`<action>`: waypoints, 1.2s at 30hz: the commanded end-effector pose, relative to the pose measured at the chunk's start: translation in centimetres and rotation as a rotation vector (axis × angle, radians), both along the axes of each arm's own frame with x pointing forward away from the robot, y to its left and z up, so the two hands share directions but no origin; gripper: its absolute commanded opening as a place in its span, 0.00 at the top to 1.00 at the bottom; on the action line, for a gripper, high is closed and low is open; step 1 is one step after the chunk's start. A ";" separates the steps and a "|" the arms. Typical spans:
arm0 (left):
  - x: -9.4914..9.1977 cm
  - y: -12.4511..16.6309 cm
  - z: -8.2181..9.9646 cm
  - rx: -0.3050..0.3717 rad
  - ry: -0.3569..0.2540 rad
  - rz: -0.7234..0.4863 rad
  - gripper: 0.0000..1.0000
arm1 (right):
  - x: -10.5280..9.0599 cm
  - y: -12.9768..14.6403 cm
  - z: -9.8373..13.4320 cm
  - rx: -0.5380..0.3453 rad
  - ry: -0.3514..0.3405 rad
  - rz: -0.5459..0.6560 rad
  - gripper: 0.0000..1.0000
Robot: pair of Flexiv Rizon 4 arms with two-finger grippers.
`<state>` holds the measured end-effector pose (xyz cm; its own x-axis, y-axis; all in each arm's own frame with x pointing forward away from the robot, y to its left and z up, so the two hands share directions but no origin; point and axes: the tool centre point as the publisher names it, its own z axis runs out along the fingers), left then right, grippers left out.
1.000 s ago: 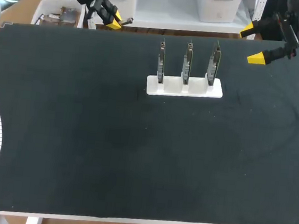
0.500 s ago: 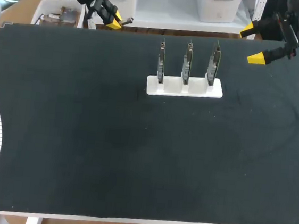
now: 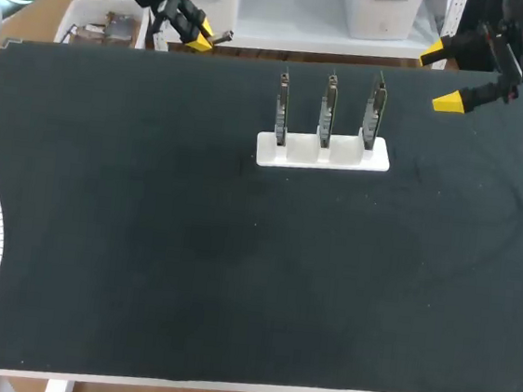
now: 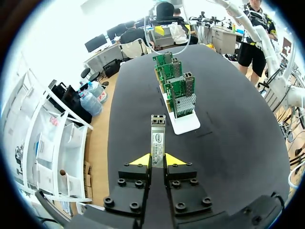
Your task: Pick up the optical module with the left hand, and insert it into the network port with the right hand.
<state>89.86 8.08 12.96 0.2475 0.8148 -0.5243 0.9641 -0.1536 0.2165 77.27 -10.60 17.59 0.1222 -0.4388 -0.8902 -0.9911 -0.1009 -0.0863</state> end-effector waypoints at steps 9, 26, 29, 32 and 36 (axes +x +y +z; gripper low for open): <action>0.5 0.0 0.0 0.001 0.005 -0.007 1.00 | 0.0 0.0 0.0 0.000 -0.001 -0.001 0.00; 2.9 4.4 11.9 0.580 -0.071 -0.049 1.00 | 0.0 0.0 0.0 0.000 -0.001 -0.001 0.00; 2.1 2.9 11.8 0.499 -0.069 -0.058 1.00 | 0.0 0.0 0.0 0.000 -0.001 -0.001 0.00; 1.4 2.6 11.1 0.432 -0.059 -0.040 1.00 | 0.0 0.0 0.0 0.000 -0.001 -0.001 0.00; 0.4 2.2 10.1 0.380 -0.031 -0.030 1.00 | 0.0 0.0 0.0 0.000 -0.001 -0.001 0.00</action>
